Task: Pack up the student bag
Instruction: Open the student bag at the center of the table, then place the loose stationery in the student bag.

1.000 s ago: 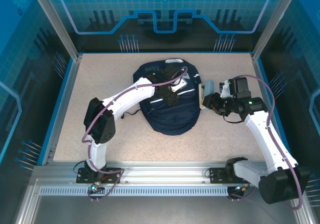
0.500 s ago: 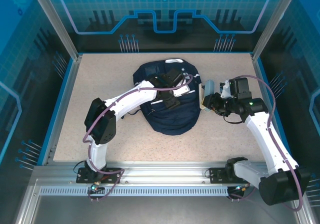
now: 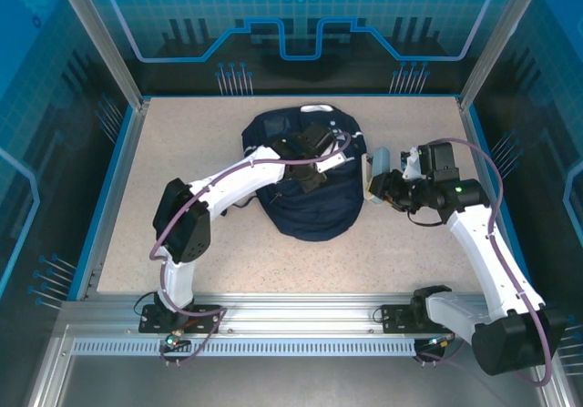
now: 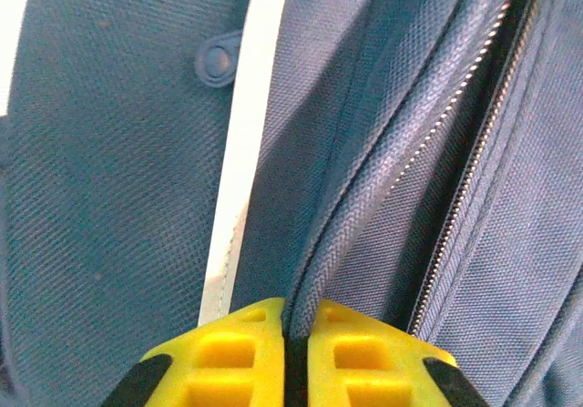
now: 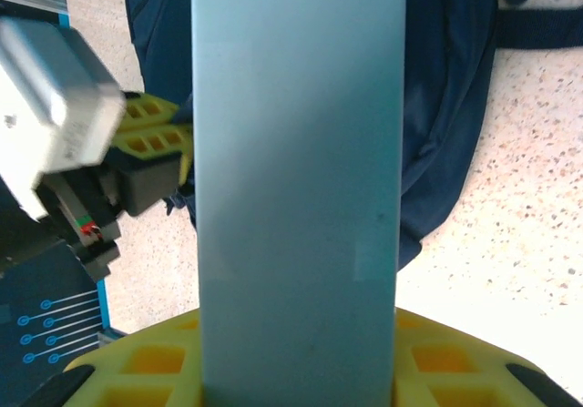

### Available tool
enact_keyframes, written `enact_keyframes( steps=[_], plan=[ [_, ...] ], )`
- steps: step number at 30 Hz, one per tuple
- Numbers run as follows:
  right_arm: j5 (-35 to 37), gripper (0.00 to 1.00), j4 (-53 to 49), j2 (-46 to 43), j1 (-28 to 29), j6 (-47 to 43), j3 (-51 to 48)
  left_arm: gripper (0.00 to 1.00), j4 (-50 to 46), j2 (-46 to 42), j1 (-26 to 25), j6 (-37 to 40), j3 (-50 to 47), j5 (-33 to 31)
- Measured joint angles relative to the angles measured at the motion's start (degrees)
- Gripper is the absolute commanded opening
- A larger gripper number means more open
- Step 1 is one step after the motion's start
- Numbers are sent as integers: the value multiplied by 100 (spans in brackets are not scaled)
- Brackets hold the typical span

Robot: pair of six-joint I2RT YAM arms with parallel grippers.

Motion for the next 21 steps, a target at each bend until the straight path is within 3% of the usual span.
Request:
enact_keyframes(
  steps=[10, 21],
  plan=[
    [-804, 26, 221, 181, 297, 345, -105, 2, 382, -306, -83, -782, 367, -407],
    [-964, 26, 1298, 1467, 527, 1215, 37, 2, 424, -308, -188, -1244, 457, -428]
  ],
)
